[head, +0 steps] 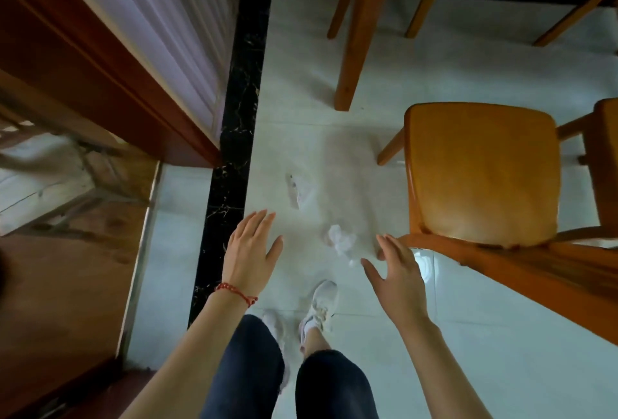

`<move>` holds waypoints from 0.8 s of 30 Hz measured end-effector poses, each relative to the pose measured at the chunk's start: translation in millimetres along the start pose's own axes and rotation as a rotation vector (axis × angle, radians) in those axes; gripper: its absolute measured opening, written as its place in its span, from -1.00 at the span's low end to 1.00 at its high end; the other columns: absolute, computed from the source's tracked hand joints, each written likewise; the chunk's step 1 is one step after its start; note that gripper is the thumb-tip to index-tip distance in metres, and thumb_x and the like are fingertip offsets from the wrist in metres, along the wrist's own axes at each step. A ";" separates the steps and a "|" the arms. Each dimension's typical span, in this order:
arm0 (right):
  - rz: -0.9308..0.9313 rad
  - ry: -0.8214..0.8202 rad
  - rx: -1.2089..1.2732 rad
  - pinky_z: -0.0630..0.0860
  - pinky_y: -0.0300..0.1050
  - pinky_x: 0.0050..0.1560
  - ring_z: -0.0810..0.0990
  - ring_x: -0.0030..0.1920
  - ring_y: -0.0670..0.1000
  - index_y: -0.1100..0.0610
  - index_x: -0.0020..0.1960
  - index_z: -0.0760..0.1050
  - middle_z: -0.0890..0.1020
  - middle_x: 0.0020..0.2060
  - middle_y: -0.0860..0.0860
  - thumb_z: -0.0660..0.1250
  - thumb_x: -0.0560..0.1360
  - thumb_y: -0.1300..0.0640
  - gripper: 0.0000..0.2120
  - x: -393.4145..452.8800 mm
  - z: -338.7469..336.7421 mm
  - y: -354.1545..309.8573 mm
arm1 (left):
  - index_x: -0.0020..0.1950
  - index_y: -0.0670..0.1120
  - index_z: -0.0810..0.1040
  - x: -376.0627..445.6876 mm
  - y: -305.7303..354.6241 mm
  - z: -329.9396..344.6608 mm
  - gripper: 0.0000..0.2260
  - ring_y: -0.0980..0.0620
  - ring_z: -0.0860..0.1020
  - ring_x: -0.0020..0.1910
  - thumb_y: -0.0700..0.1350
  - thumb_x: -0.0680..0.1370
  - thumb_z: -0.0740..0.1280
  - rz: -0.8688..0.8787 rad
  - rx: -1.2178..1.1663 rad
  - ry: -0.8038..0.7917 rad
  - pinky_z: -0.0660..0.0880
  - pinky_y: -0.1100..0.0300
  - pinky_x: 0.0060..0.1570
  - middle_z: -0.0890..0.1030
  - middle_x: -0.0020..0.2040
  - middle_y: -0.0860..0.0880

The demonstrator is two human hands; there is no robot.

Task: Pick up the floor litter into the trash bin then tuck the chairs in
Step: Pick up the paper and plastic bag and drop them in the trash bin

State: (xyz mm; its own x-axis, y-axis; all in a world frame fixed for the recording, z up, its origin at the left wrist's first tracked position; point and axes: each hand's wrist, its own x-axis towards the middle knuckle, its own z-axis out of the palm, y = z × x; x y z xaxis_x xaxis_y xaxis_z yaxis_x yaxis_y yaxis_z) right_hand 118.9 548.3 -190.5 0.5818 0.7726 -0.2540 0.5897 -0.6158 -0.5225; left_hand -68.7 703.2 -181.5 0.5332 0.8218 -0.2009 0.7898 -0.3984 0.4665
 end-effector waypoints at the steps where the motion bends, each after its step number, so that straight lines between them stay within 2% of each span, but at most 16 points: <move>1: 0.008 0.008 0.002 0.48 0.08 0.15 0.48 0.25 0.17 0.21 0.29 0.40 0.50 0.25 0.16 0.38 0.44 0.07 -0.52 10.1 5.2 7.0 | 0.27 -0.24 0.44 10.9 -0.8 9.0 -0.56 -0.23 0.41 0.28 -0.02 0.48 0.21 0.004 -0.002 -0.009 0.36 -0.11 0.24 0.50 0.25 -0.23; 6: 0.030 -0.011 -0.038 0.50 0.07 0.10 0.50 0.23 0.19 0.23 0.26 0.43 0.54 0.21 0.18 0.41 0.42 0.09 -0.54 48.5 46.3 40.2 | 0.31 -0.24 0.40 60.2 -15.1 54.6 -0.60 -0.20 0.36 0.33 -0.11 0.51 0.31 0.001 -0.027 -0.042 0.35 -0.11 0.27 0.46 0.30 -0.22; 11: 0.067 -0.013 -0.074 0.50 0.06 0.09 0.52 0.21 0.21 0.21 0.26 0.44 0.54 0.22 0.19 0.39 0.43 0.04 -0.54 83.1 106.2 71.3 | 0.32 -0.23 0.39 107.8 -42.3 112.9 -0.59 -0.19 0.35 0.34 -0.11 0.52 0.30 0.058 -0.030 -0.107 0.30 -0.04 0.29 0.44 0.31 -0.21; 16: 0.065 -0.045 -0.087 0.51 0.07 0.07 0.53 0.20 0.21 0.20 0.25 0.45 0.55 0.20 0.19 0.31 0.43 -0.03 -0.53 122.2 179.2 116.1 | 0.30 -0.23 0.42 146.3 -88.4 185.5 -0.61 -0.20 0.38 0.31 -0.09 0.52 0.28 0.071 -0.029 -0.138 0.34 -0.08 0.27 0.47 0.29 -0.22; 20: 0.066 -0.113 -0.099 0.48 0.09 0.14 0.47 0.27 0.20 0.20 0.29 0.41 0.50 0.27 0.18 0.39 0.43 0.05 -0.52 155.0 240.1 162.7 | 0.31 -0.22 0.40 171.4 -123.2 252.5 -0.60 -0.20 0.36 0.32 -0.09 0.53 0.29 0.066 -0.037 -0.174 0.32 -0.07 0.29 0.45 0.30 -0.21; 24: 0.120 -0.190 -0.063 0.35 0.04 0.30 0.36 0.36 0.12 0.15 0.36 0.33 0.43 0.34 0.13 0.37 0.44 0.00 -0.45 185.8 294.6 206.9 | 0.30 -0.24 0.41 189.5 -155.5 319.9 -0.61 -0.23 0.38 0.29 -0.13 0.51 0.32 0.088 -0.049 -0.183 0.31 -0.07 0.28 0.47 0.28 -0.23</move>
State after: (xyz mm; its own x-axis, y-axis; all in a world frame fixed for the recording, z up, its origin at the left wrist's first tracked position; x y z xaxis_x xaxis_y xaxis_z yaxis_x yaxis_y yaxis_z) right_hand 183.9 609.9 -585.5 0.5375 0.7050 -0.4627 0.5600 -0.7086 -0.4293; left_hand 6.6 790.6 -567.7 0.6495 0.6949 -0.3086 0.7242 -0.4417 0.5296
